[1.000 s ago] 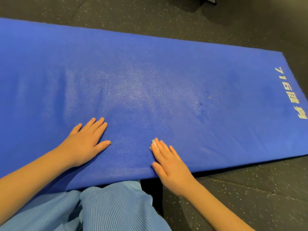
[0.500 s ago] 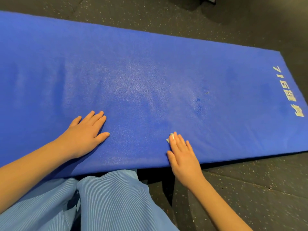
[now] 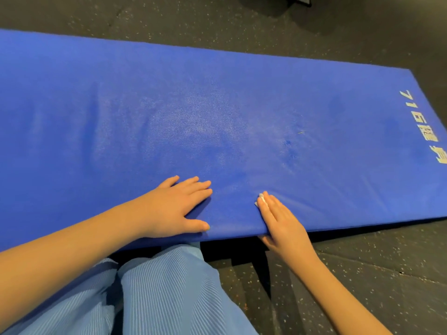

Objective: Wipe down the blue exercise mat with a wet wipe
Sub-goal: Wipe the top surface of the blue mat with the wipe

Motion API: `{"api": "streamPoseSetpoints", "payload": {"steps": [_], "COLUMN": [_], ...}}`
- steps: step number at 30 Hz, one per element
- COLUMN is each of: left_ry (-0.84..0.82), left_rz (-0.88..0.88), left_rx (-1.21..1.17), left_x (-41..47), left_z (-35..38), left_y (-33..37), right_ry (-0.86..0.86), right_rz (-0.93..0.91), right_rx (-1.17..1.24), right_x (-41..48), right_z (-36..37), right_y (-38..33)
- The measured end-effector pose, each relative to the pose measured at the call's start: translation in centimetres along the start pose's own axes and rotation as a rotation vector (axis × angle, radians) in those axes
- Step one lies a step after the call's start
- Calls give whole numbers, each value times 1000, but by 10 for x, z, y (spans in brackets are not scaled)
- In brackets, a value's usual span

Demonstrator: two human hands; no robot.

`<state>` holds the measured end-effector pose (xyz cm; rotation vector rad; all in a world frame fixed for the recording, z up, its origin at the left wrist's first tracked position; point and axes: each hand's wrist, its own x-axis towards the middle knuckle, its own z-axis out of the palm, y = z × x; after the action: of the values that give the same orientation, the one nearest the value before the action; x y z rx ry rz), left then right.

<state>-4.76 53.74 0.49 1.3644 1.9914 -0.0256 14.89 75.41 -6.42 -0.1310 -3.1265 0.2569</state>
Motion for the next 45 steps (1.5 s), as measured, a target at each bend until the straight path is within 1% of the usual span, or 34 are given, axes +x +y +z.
{"api": "streamPoseSetpoints", "payload": {"steps": [4,7,9,13,15,17,19,21,25,29,31,34,36,38,40,41,42,43,45], "left_ry": [-66,-57,-49,-14,35,72,100,98,135,192,230,274,269,300,233,203,172,212,326], "left_rz": [-22,-73,-104,-139,-159,-220,-280,-342,-419,-464,-449,-469,-499,-449,-389,-395,-438,-473,-479], "left_rx": [97,222,261,211,169,111,65,51,2,-88,-123,-126,-170,-150,-89,-86,-142,-210,-332], "left_x": [1,3,1,-21,-37,-55,-74,-93,-131,-161,-172,-181,-186,-186,-187,-186,-185,-182,-168], "left_z": [-5,-6,-5,-17,-19,-16,-11,-6,4,20,27,37,48,62,68,70,68,64,55], "left_y": [16,24,21,-4,-22,-41,-59,-70,-76,-76,-75,-77,-81,-88,-94,-95,-95,-96,-103], "right_ry": [134,161,205,242,269,284,263,264,248,177,128,77,-10,-148,-279,-319,-365,-403,-432], "right_rz": [-99,-150,-189,-255,-295,-326,-353,-402,-522,-579,-598,-614,-624,-627,-590,-544,-502,-472,-445], "right_rx": [-54,-75,-74,-73,-46,-8,59,100,98,139,153,204,231,234,264,300,335,350,311], "right_x": [13,27,37,65,81,96,108,119,131,135,135,137,136,130,121,116,111,106,100], "right_z": [-22,-31,-30,-35,-37,-36,-33,-32,-33,-33,-33,-34,-27,-17,-11,-12,-16,-18,-22], "right_y": [0,-2,-5,-26,-43,-62,-82,-103,-138,-165,-173,-185,-191,-193,-190,-186,-181,-176,-165]}}
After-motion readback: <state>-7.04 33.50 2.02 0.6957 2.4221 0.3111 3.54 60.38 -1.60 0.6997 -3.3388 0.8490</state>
